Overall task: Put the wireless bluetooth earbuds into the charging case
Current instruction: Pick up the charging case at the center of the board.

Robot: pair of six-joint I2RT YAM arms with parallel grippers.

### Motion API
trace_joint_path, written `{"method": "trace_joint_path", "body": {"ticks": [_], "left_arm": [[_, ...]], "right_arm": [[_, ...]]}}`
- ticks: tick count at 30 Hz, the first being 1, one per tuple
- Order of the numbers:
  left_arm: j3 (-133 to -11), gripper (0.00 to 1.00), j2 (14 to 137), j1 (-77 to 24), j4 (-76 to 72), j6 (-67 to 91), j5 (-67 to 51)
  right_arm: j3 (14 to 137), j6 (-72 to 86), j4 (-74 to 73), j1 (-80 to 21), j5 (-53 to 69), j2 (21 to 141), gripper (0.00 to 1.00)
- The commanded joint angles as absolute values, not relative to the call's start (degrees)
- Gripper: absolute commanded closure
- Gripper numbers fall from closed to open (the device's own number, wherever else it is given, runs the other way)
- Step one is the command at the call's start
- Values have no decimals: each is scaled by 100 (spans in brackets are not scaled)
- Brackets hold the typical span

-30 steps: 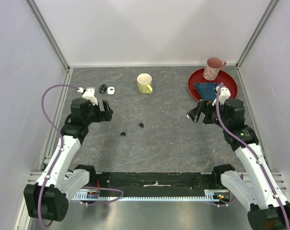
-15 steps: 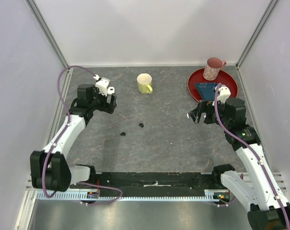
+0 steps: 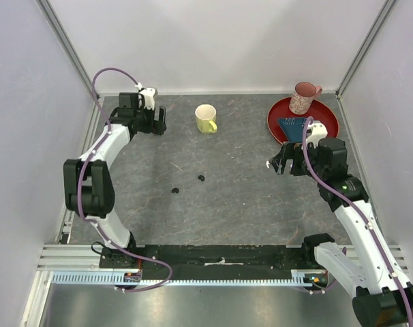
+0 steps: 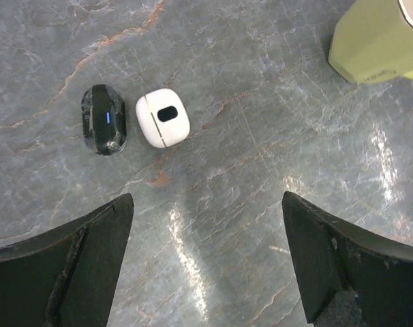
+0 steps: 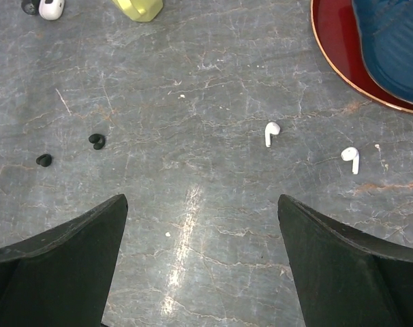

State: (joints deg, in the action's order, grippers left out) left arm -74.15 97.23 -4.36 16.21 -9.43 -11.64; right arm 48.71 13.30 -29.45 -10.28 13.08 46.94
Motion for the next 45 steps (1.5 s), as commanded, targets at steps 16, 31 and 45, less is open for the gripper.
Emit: {"method": "trace_joint_path", "body": {"ticks": [16, 31, 45], "left_arm": [[-8727, 12, 11302, -439, 2241, 1274, -739], [-9430, 12, 12084, -492, 2197, 1353, -334], [-9993, 12, 12638, -519, 2022, 1389, -158]], "right_arm": [[5098, 1397, -3120, -1028, 923, 4966, 2], [5010, 1441, -3094, -1028, 861, 4939, 2], [4940, 1529, -2962, -1028, 896, 5027, 2]]}}
